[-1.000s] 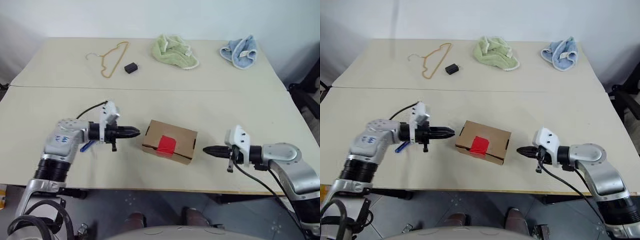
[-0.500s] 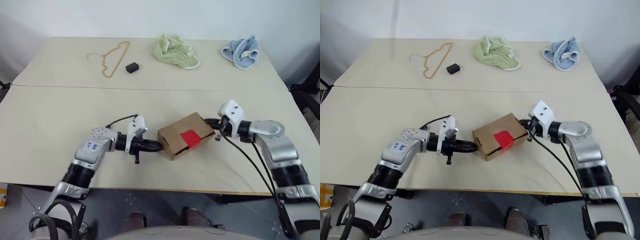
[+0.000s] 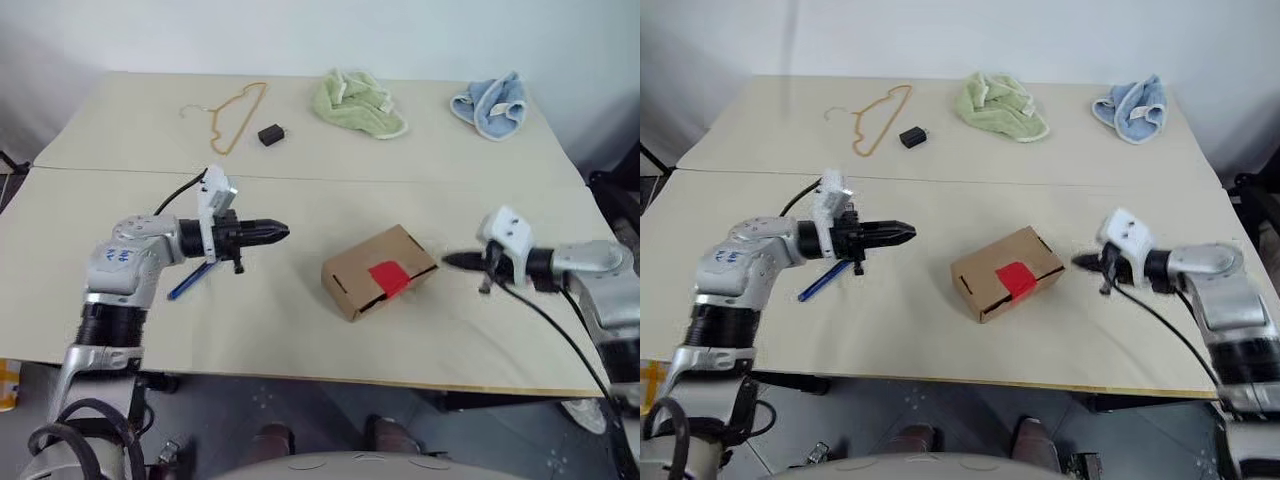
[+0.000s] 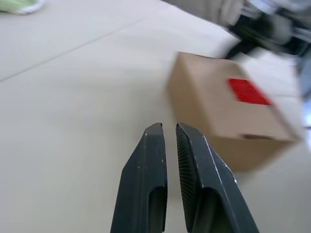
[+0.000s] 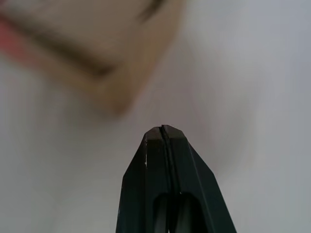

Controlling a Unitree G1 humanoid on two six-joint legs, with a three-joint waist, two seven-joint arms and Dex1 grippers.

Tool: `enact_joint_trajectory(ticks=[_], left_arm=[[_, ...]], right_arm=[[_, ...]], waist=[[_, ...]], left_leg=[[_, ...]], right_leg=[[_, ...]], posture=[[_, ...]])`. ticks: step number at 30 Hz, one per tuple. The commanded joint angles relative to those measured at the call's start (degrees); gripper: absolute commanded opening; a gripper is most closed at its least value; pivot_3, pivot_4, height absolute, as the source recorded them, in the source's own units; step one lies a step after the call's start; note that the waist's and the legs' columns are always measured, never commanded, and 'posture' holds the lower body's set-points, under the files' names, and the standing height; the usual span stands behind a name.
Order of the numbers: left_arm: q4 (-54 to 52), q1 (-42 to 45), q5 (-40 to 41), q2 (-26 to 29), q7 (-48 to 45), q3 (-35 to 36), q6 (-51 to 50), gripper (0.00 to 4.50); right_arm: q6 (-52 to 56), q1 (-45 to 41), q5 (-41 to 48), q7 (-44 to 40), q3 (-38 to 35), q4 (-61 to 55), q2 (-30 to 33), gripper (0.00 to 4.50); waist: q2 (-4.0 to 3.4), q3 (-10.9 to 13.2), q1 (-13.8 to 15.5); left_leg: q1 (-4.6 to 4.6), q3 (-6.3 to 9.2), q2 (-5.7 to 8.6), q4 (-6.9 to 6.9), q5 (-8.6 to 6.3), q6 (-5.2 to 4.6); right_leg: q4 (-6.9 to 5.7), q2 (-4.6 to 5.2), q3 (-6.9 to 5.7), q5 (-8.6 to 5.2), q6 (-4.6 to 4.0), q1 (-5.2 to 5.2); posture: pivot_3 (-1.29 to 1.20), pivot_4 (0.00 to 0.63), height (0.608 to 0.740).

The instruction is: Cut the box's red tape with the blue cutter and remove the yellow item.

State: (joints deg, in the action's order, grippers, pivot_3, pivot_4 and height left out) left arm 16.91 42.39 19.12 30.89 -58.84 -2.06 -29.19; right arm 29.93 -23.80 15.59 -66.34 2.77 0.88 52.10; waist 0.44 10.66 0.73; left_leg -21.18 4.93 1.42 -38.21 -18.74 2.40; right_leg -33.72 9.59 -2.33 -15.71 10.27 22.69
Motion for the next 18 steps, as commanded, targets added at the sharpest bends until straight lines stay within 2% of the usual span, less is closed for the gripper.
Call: enact_joint_trajectory(ticks=[1, 5, 10, 18], left_arm=[[1.76, 1.28, -3.81, -3.61, -0.45, -5.27, 4.40, 0.44], [1.06, 0.45, -4.39, -7.20, -1.74, -8.63, 3.67, 0.44], [-4.15, -1.71, -4.02, -9.45, -3.21, -13.07, 0.24, 0.44], [-10.50, -4.26, -3.99, -11.19, 0.39, -13.59, -4.73, 0.44]], right_arm=[[10.51, 0.34, 4.39, 0.20, 0.89, -10.51, 0.52, 0.00], [12.18, -2.08, 3.06, 4.43, 2.49, -10.92, -2.89, 0.00], [6.84, -7.72, -1.13, 8.72, 3.97, -3.06, -7.06, 0.00], [-6.99, -18.51, -6.41, 6.58, 6.77, 16.31, -12.66, 0.00]], waist=[[0.00, 0.00, -0.40], [0.01, 0.01, -0.72], [0.01, 0.01, -0.75], [0.01, 0.01, -0.88]], left_leg=[[0.00, -0.01, -0.01, 0.01, 0.00, 0.00], [-0.01, 0.00, -0.01, -0.02, 0.00, 0.00], [-0.02, 0.00, -0.01, -0.03, 0.00, 0.00], [-0.01, 0.00, -0.01, -0.02, 0.00, 0.01]], right_leg=[[-0.01, 0.00, 0.01, 0.00, 0.00, 0.01], [-0.03, 0.00, 0.01, 0.00, 0.00, 0.02], [-0.05, 0.00, 0.04, 0.01, 0.00, 0.04], [-0.04, 0.00, 0.05, 0.01, 0.00, 0.05]], posture=[[0.00, 0.150, 0.740], [0.00, 0.150, 0.740], [0.00, 0.150, 0.740], [0.00, 0.150, 0.740]])
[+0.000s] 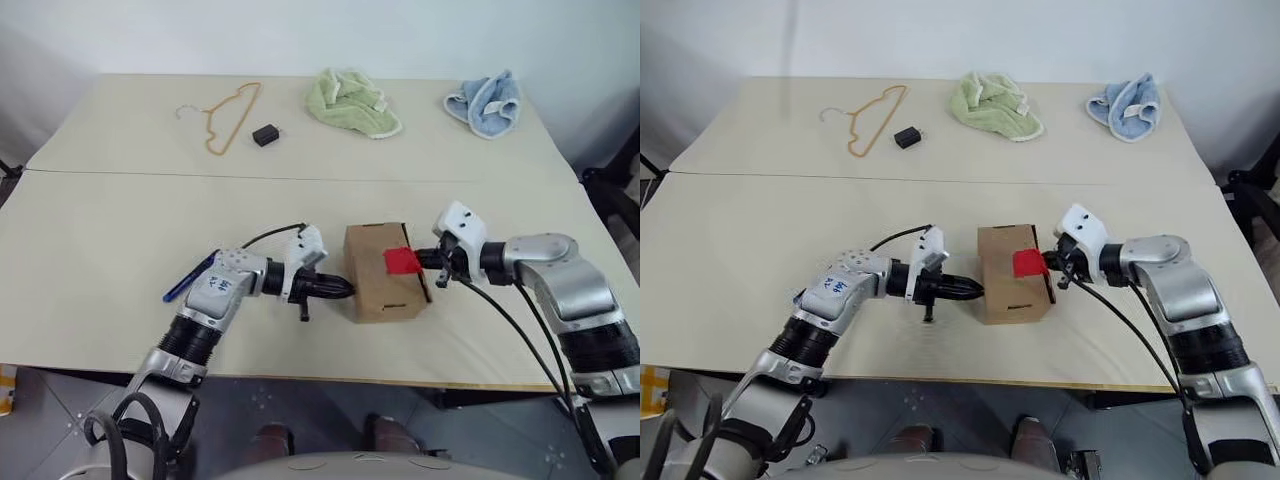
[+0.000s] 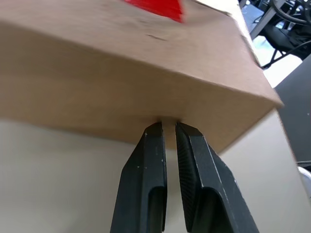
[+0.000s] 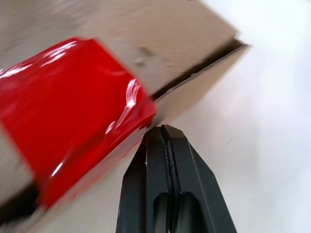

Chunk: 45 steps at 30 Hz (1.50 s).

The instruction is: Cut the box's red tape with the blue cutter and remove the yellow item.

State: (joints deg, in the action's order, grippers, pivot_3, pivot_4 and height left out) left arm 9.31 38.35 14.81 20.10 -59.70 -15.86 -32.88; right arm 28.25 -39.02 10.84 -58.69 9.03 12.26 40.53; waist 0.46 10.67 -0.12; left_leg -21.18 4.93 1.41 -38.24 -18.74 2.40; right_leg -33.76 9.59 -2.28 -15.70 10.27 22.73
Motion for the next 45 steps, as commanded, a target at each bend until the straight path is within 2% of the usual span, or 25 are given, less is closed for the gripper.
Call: enact_joint_trajectory(ticks=[1, 7, 18, 23, 25, 26, 28, 31, 33, 36, 37, 39, 41, 45], left_arm=[[-3.02, -0.26, 0.21, -0.43, 1.70, 0.26, -1.38, 0.44], [-4.11, -0.58, 0.33, 0.08, 2.86, 0.51, -2.00, 0.44], [-6.04, -1.29, -0.11, 3.57, 3.88, 2.80, -1.08, 0.44], [-5.60, 1.09, 4.62, 7.25, 3.72, 12.18, 0.44, 0.44], [-6.86, 0.47, 8.45, 12.72, 0.01, 16.04, -5.07, 0.41], [-7.12, -0.28, 9.29, 15.42, -1.33, 17.46, -6.07, 0.82], [-7.43, -3.56, 10.22, 20.16, -2.38, 21.11, -5.22, 1.30], [-9.33, -11.10, 14.05, 23.29, -4.25, 30.10, -1.09, 2.21], [-9.38, -18.84, 13.50, 25.58, -3.20, 37.95, 2.31, 2.85], [-9.02, -30.84, 12.26, 27.74, -2.38, 49.86, 8.00, 3.76], [-7.18, -34.39, 11.63, 28.45, -1.15, 54.04, 9.10, 4.09], [-4.53, -39.59, 11.17, 29.90, -0.04, 58.66, 8.95, 4.48], [2.68, -47.48, 9.17, 31.69, -1.50, 64.09, 12.83, 4.48], [13.83, -55.88, 8.65, 34.16, -2.91, 71.53, 20.29, 4.48]], right_arm=[[-6.51, -4.50, -2.42, -1.33, 0.88, 7.32, -1.72, 0.00], [-15.60, -8.50, -4.60, -3.07, 1.38, 16.52, -5.01, 0.00], [-22.54, -10.43, -5.58, -3.83, -0.02, 21.71, -7.93, 0.00], [-22.17, -9.79, -2.85, -8.86, -3.22, 21.06, -2.66, 0.00], [-18.25, -7.82, 0.48, -14.17, -5.14, 18.46, 0.65, 0.35], [-17.57, -6.76, 2.24, -16.19, -6.35, 17.17, 1.81, 0.56], [-17.25, -4.30, 5.83, -17.75, -9.68, 14.13, 3.04, 1.24], [-17.61, 0.12, 13.74, -19.39, -16.32, 7.00, 2.12, 2.24], [-13.81, 3.65, 18.26, -16.90, -20.00, 0.18, 1.55, 2.99], [-11.49, 11.70, 20.40, -14.87, -20.84, -11.02, 1.67, 4.00], [-13.72, 13.89, 20.03, -13.48, -21.02, -13.81, 0.30, 4.35], [-14.29, 16.34, 20.64, -11.93, -21.08, -17.25, -0.85, 4.50], [-12.18, 17.57, 24.08, -11.64, -20.40, -21.36, -2.70, 4.50], [-19.93, 21.42, 23.32, -15.37, -18.17, -26.26, -4.58, 4.50]], waist=[[0.00, 0.00, -0.05], [0.00, 0.00, -0.14], [-0.01, 0.00, -0.26], [-0.02, 0.01, -0.18], [-0.02, 0.01, -0.17], [-0.02, 0.01, -0.21], [-0.03, 0.01, -0.40], [-0.05, 0.02, -1.46], [-0.09, 0.05, -1.72], [-0.10, 0.06, -1.87], [-0.08, 0.05, -1.60], [-0.08, 0.05, -1.30], [-0.10, 0.05, -1.28], [-0.02, 0.01, -0.96]], left_leg=[[0.00, 0.00, 0.00, 0.00, 0.00, 0.00], [-0.01, 0.00, 0.00, 0.03, 0.00, 0.01], [0.02, 0.00, 0.00, 0.02, 0.01, 0.03], [-0.02, 0.01, 0.00, 0.02, 0.01, 0.03], [-0.02, 0.01, 0.00, 0.03, 0.01, 0.03], [-0.02, 0.01, -0.01, 0.07, 0.01, 0.03], [0.01, 0.00, -0.02, 0.17, 0.01, 0.02], [0.06, -0.08, -0.05, 0.21, -0.01, 0.01], [0.07, -0.10, -0.10, 0.21, -0.02, 0.02], [0.14, -0.10, -0.22, 0.23, -0.07, 0.11], [0.12, -0.10, -0.27, 0.24, -0.10, 0.15], [0.11, -0.12, -0.25, 0.16, -0.14, 0.12], [0.12, -0.15, -0.25, 0.08, -0.16, 0.08], [0.21, -0.24, -0.27, 0.14, -0.23, -0.04]], right_leg=[[0.00, 0.00, 0.00, 0.00, 0.00, 0.00], [0.04, 0.00, 0.00, 0.00, 0.00, 0.00], [0.00, 0.00, 0.00, 0.00, 0.00, 0.00], [0.02, 0.00, 0.00, 0.00, 0.00, 0.04], [0.03, 0.00, 0.00, 0.00, 0.00, 0.04], [0.06, 0.00, 0.00, 0.00, 0.00, 0.04], [0.10, 0.00, -0.01, 0.00, 0.00, 0.04], [0.13, 0.00, -0.04, 0.00, -0.01, 0.03], [0.09, 0.00, -0.05, 0.00, -0.01, 0.04], [0.00, -0.08, -0.05, -0.04, -0.10, 0.08], [0.01, -0.13, -0.05, -0.05, -0.11, 0.11], [-0.03, -0.13, -0.05, -0.06, -0.13, 0.10], [-0.08, -0.12, -0.01, -0.02, -0.17, 0.08], [-0.08, -0.13, 0.05, -0.02, -0.20, 0.09]], posture=[[0.00, 0.150, 0.740], [0.00, 0.150, 0.740], [0.00, 0.150, 0.740], [0.00, 0.150, 0.740], [0.00, 0.150, 0.740], [0.00, 0.150, 0.740], [0.00, 0.150, 0.740], [0.00, 0.150, 0.740], [0.00, 0.150, 0.740], [0.00, 0.150, 0.740], [0.00, 0.150, 0.740], [0.00, 0.150, 0.740], [0.00, 0.150, 0.740], [0.00, 0.150, 0.740]])
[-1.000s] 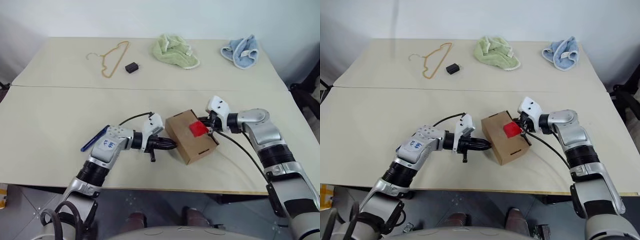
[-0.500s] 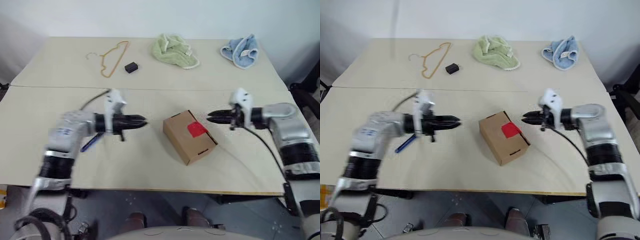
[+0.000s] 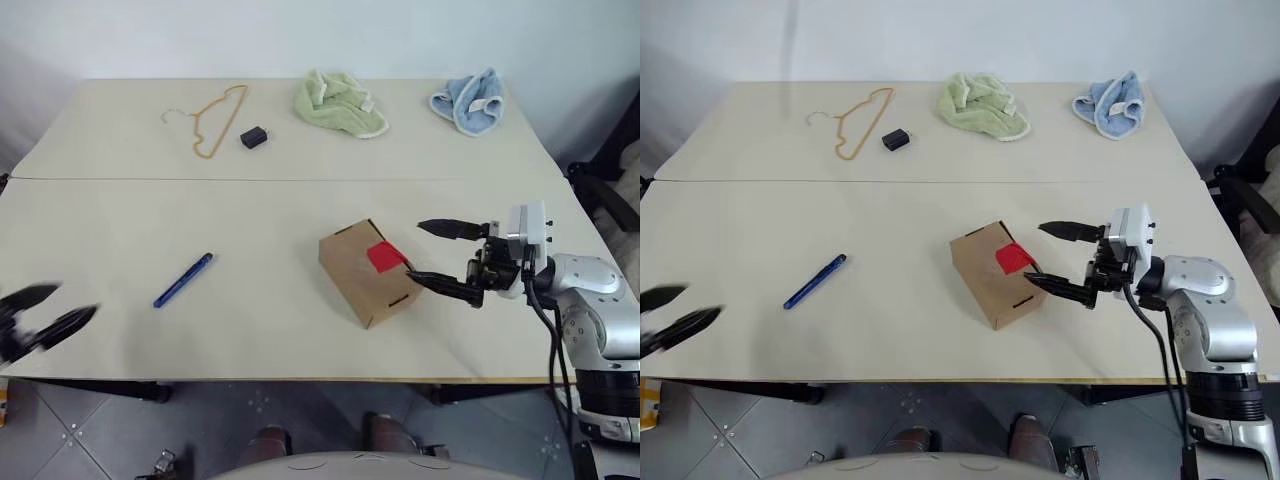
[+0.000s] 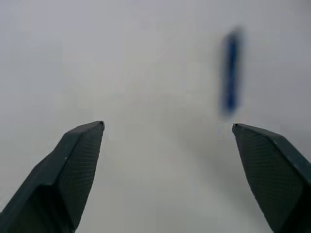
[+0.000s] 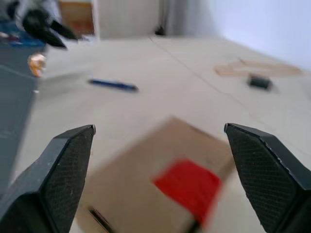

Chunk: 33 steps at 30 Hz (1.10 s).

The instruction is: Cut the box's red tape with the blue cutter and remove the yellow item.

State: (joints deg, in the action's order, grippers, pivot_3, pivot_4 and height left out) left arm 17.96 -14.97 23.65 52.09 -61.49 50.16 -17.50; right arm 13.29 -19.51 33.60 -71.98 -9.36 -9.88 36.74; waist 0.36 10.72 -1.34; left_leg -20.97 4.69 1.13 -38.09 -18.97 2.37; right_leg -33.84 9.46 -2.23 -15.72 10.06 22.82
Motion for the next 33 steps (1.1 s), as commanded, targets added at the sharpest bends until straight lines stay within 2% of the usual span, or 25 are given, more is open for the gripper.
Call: enact_joint_trajectory(ticks=[1, 4, 8, 13, 17, 20, 23, 29, 33], left_arm=[[6.89, -3.72, -0.06, 2.62, -1.54, 6.45, 6.01, 4.48], [8.44, -5.43, 0.72, 3.00, -3.38, 6.84, 8.52, 4.48], [3.40, -3.89, 2.85, 1.67, -4.37, 3.84, 8.14, 4.48], [-7.36, 3.53, 4.49, -0.62, -2.27, -6.62, 4.54, 4.48], [-9.00, 11.15, 1.78, -4.26, 3.21, -15.88, 3.79, 4.48], [-10.48, 13.73, 0.02, -6.52, 5.99, -22.08, 1.61, 4.48], [-8.50, 15.62, -2.67, -7.94, 8.74, -25.99, 2.78, 4.48], [-1.98, 19.40, -6.85, -9.97, 11.65, -31.60, 5.76, 4.48], [2.32, 21.56, -8.92, -10.17, 13.32, -33.81, 6.92, 3.58]], right_arm=[[-6.25, 2.99, 0.35, -2.60, 0.30, -4.61, -0.87, 4.50], [-9.93, 5.01, -0.30, -3.38, -0.23, -4.68, -0.92, 4.50], [-12.04, 5.49, 0.12, -2.77, -1.58, -4.60, -0.07, 4.50], [-11.78, 6.96, 1.83, -1.36, -5.13, -6.37, 2.01, 4.50], [-10.23, 10.41, 2.50, -0.62, -6.80, -7.63, 4.33, 4.50], [-9.66, 12.06, 2.83, 0.30, -6.95, -9.03, 4.99, 4.50], [-9.37, 13.55, 2.79, 1.82, -6.80, -10.82, 4.58, 4.50], [-9.74, 15.75, 1.97, 4.12, -6.01, -12.70, 4.19, 4.50], [-9.66, 16.68, 1.80, 5.11, -5.84, -13.23, 4.49, 4.50]], waist=[[0.14, -0.08, 0.57], [0.34, -0.20, 1.70], [0.35, -0.21, 2.17], [0.30, -0.18, 2.67], [0.30, -0.18, 2.36], [0.31, -0.19, 1.74], [0.32, -0.19, 0.95], [0.24, -0.23, 1.58], [0.02, -0.37, 2.10]], left_leg=[[-0.01, 0.00, 0.00, 0.00, 0.00, 0.00], [-0.03, 0.00, 0.00, -0.02, -0.03, -0.03], [0.02, -0.01, -0.03, -0.03, -0.07, -0.03], [0.04, -0.01, -0.04, -0.04, -0.05, 0.02], [0.03, -0.03, -0.05, -0.01, -0.05, 0.04], [0.10, -0.23, -0.05, 0.00, -0.07, 0.01], [0.18, -0.34, -0.11, 0.01, -0.08, 0.01], [0.63, -0.47, -0.14, 0.04, -0.09, 0.02], [0.78, -0.48, -0.12, 0.03, -0.08, 0.02]], right_leg=[[0.01, 0.00, -0.01, 0.00, 0.00, 0.01], [0.02, 0.00, -0.02, 0.00, -0.01, 0.00], [0.03, 0.00, -0.02, 0.01, -0.06, -0.02], [-0.04, 0.00, -0.02, 0.01, -0.10, -0.03], [-0.01, -0.04, -0.02, 0.02, -0.10, -0.02], [-0.01, -0.03, -0.01, 0.02, -0.09, -0.02], [-0.02, -0.04, -0.01, 0.03, -0.07, -0.02], [-0.05, -0.03, 0.04, 0.03, -0.08, -0.35], [0.00, -0.03, 0.14, 0.03, -0.09, -0.41]], posture=[[0.00, 0.150, 0.740], [0.00, 0.150, 0.740], [0.00, 0.150, 0.740], [0.00, 0.150, 0.740], [0.00, 0.150, 0.740], [0.00, 0.150, 0.740], [0.00, 0.150, 0.740], [0.00, 0.150, 0.740], [0.00, 0.150, 0.740]])
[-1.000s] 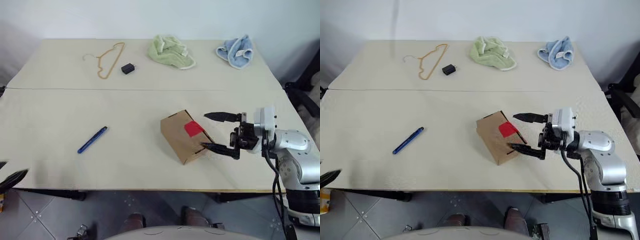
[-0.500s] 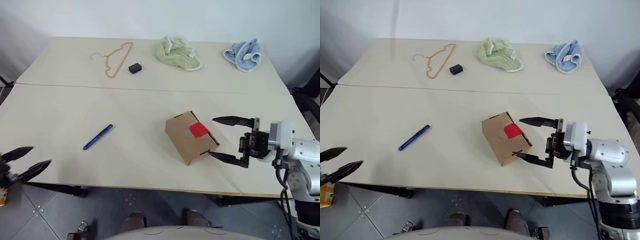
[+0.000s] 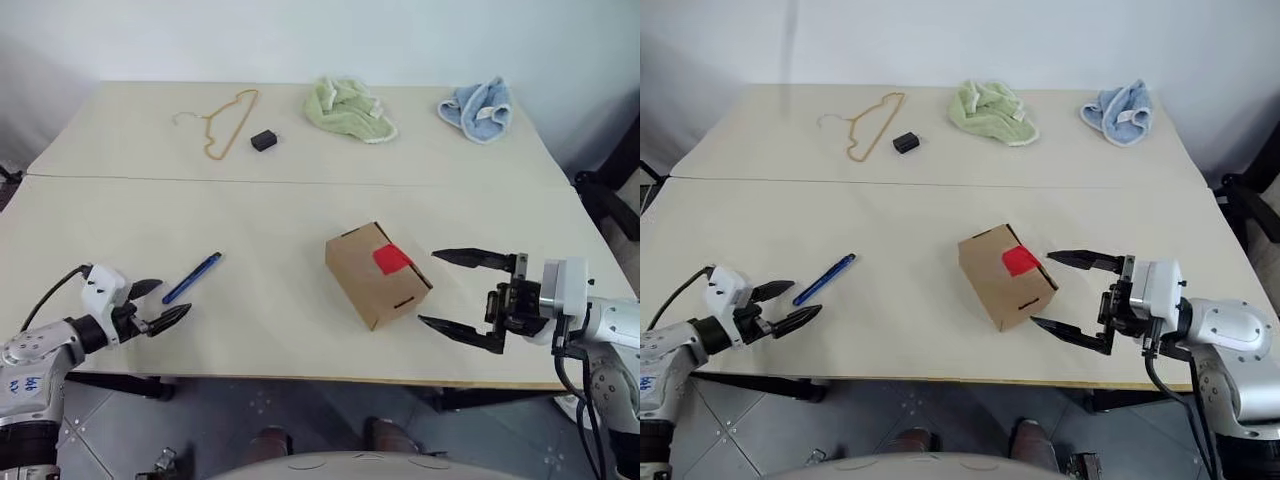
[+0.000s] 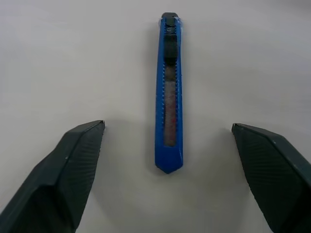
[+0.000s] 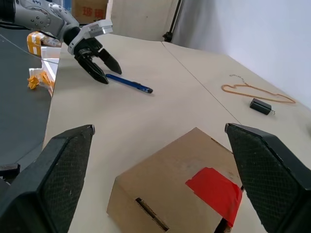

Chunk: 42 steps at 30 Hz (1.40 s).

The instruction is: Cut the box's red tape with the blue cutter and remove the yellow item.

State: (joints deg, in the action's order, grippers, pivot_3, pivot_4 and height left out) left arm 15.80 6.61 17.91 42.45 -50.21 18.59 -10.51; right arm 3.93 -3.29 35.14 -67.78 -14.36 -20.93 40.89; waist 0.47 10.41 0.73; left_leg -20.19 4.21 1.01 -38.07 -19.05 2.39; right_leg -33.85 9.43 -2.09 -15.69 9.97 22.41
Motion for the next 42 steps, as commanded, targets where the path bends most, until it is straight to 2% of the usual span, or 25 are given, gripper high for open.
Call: enact_joint_trajectory(ticks=[1, 6, 10, 11, 18, 21, 24, 26, 30, 32, 36, 39, 42], left_arm=[[5.39, 0.37, -3.56, -0.53, 2.32, -2.72, 0.28, 3.32], [7.54, 1.68, -3.51, -1.06, 1.65, -5.36, 0.46, 1.79], [7.42, 1.24, -3.60, -1.54, 0.70, -7.16, 1.12, 0.57], [7.53, 1.21, -3.60, -1.60, 0.64, -7.34, 1.31, 0.44], [4.34, 0.89, -1.07, -2.42, -1.87, -5.64, 7.53, 0.44], [-4.29, -1.80, 0.82, 0.26, -10.30, -5.98, 16.07, 0.44], [-13.00, -3.78, 1.39, 3.64, -16.42, -8.50, 17.08, 0.44], [-17.09, -4.01, 1.56, 3.79, -17.23, -10.59, 15.45, 0.44], [-21.78, -0.79, -3.91, 1.67, -16.19, -19.00, 14.09, 0.44], [-23.27, 1.11, -5.52, -0.25, -13.99, -22.28, 10.94, 0.44], [-22.45, 4.65, -10.64, -2.24, -13.82, -28.64, 11.86, 0.44], [-21.49, 6.09, -11.36, -3.29, -13.58, -30.58, 11.18, 0.44], [-22.37, 6.10, -12.64, -3.16, -13.83, -32.16, 10.77, 0.44]], right_arm=[[-0.38, 0.58, 0.23, 1.14, -0.83, -2.24, 0.33, 4.50], [-0.56, 0.92, 0.11, 2.12, -0.66, -2.65, 0.26, 4.50], [-0.52, 1.11, 0.15, 2.71, -0.68, -2.96, 0.28, 4.50], [-0.52, 1.15, 0.17, 2.80, -0.67, -3.00, 0.31, 4.50], [1.43, -0.58, 1.49, 4.08, 0.03, -4.44, 0.74, 4.50], [5.65, -1.56, 5.12, 3.44, 0.71, -7.75, 2.52, 4.50], [11.61, 1.17, 8.59, 0.65, 1.26, -12.17, 7.30, 4.50], [15.61, 3.60, 10.90, 0.58, 1.07, -14.61, 9.93, 4.50], [23.40, 7.91, 12.78, 4.94, 2.60, -20.29, 13.18, 4.50], [26.69, 10.13, 12.15, 7.30, 3.54, -22.67, 14.62, 4.50], [31.49, 11.21, 8.83, 13.13, 7.29, -24.66, 15.48, 4.50], [34.21, 10.14, 7.18, 18.06, 10.45, -25.37, 13.76, 3.87], [36.16, 8.83, 5.17, 22.28, 13.59, -25.97, 12.02, 2.85]], waist=[[-0.22, -0.13, 0.07], [-0.72, -0.43, 0.29], [-0.82, -0.49, 0.58], [-0.82, -0.50, 0.60], [-0.82, -0.50, 0.60], [-0.74, -0.45, 0.54], [-0.40, -0.25, 0.71], [-0.36, -0.23, 0.85], [-0.37, -0.23, 0.75], [-0.33, -0.21, 0.77], [-0.18, -0.13, 0.60], [-0.18, -0.13, 0.63], [-0.18, -0.13, 0.68]], left_leg=[[0.02, 0.00, 0.00, 0.00, 0.00, 0.00], [0.08, -0.05, 0.00, 0.00, 0.02, -0.02], [0.09, -0.07, 0.02, 0.00, 0.03, -0.01], [0.09, -0.07, 0.02, 0.00, 0.03, -0.01], [0.08, -0.08, 0.03, 0.00, 0.03, -0.01], [0.00, -0.08, 0.02, 0.01, 0.02, -0.01], [-0.18, -0.07, -0.04, 0.03, -0.01, 0.02], [-0.24, -0.05, -0.05, 0.03, -0.06, -0.03], [-0.24, -0.13, -0.02, 0.02, -0.25, -0.23], [-0.26, -0.15, -0.02, 0.02, -0.26, -0.25], [-0.28, -0.16, -0.03, 0.02, -0.27, -0.25], [-0.27, -0.20, -0.03, -0.01, -0.28, -0.27], [-0.26, -0.19, -0.03, 0.00, -0.28, -0.27]], right_leg=[[-0.02, 0.00, 0.01, 0.00, -0.01, 0.00], [-0.09, 0.00, 0.06, 0.01, -0.04, 0.00], [-0.10, 0.00, 0.10, 0.02, -0.04, 0.01], [-0.09, 0.00, 0.10, 0.02, -0.04, 0.00], [-0.05, 0.00, 0.11, 0.02, -0.04, 0.00], [0.00, 0.00, 0.11, 0.02, -0.03, 0.06], [0.04, -0.03, 0.08, 0.01, -0.04, 0.16], [0.22, -0.03, 0.03, 0.01, -0.05, 0.15], [0.33, -0.01, 0.03, 0.04, 0.00, 0.05], [0.33, -0.02, 0.03, 0.04, 0.01, 0.07], [0.33, -0.04, 0.03, 0.05, 0.02, 0.10], [0.36, -0.04, 0.03, 0.06, 0.04, 0.10], [0.42, -0.04, 0.03, 0.05, 0.03, 0.10]], posture=[[0.00, 0.150, 0.740], [0.00, 0.150, 0.740], [0.00, 0.150, 0.740], [0.00, 0.150, 0.740], [0.00, 0.150, 0.740], [0.00, 0.150, 0.740], [0.00, 0.150, 0.740], [0.00, 0.150, 0.740], [0.00, 0.150, 0.740], [0.00, 0.150, 0.740], [0.00, 0.150, 0.740], [0.00, 0.150, 0.740], [0.00, 0.150, 0.740]])
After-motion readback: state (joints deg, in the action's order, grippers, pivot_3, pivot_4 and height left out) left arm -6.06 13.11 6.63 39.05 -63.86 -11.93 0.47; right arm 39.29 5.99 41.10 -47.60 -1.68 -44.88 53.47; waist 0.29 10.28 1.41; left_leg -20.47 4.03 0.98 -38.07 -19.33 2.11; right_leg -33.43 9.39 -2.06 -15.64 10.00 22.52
